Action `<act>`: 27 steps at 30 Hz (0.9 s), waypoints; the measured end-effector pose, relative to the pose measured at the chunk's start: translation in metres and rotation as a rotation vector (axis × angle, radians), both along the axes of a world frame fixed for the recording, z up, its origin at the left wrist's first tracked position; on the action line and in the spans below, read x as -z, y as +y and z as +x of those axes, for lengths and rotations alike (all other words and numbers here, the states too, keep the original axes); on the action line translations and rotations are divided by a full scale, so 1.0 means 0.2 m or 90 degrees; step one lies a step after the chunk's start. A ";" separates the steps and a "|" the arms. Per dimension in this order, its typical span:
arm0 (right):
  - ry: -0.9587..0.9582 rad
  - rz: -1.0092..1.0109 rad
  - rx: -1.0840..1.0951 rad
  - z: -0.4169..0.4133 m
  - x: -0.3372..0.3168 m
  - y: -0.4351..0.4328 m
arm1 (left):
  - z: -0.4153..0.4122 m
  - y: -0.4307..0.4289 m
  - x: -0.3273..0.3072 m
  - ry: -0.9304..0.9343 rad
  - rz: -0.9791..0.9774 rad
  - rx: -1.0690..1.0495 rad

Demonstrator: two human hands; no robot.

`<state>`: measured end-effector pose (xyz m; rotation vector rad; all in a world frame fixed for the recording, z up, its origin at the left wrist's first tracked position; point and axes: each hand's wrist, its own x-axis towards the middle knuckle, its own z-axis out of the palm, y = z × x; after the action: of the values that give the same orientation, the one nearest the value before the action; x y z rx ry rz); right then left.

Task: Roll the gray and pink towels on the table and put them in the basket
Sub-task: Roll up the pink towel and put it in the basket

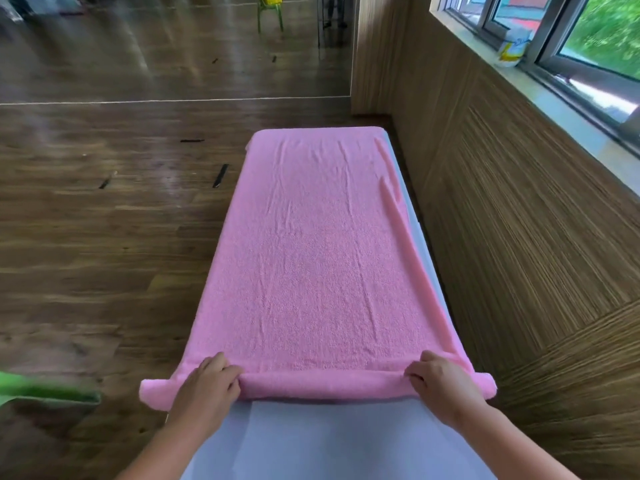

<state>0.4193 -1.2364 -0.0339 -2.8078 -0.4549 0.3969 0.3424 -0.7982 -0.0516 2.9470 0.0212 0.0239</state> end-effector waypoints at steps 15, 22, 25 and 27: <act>0.024 -0.070 -0.068 0.00 -0.02 0.04 | 0.06 0.04 -0.01 0.006 0.029 0.087; -0.005 0.037 0.016 0.04 0.01 0.10 | 0.09 0.03 0.02 -0.003 -0.087 -0.007; -0.041 0.017 -0.066 0.01 0.04 0.06 | 0.06 0.02 0.01 -0.007 -0.097 0.043; -0.074 -0.004 -0.095 0.02 0.04 0.06 | 0.05 0.04 0.01 0.028 -0.062 0.074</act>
<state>0.4234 -1.2234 -0.0415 -2.8221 -0.6922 0.2671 0.3531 -0.7912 -0.0528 2.8451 -0.1394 -0.0578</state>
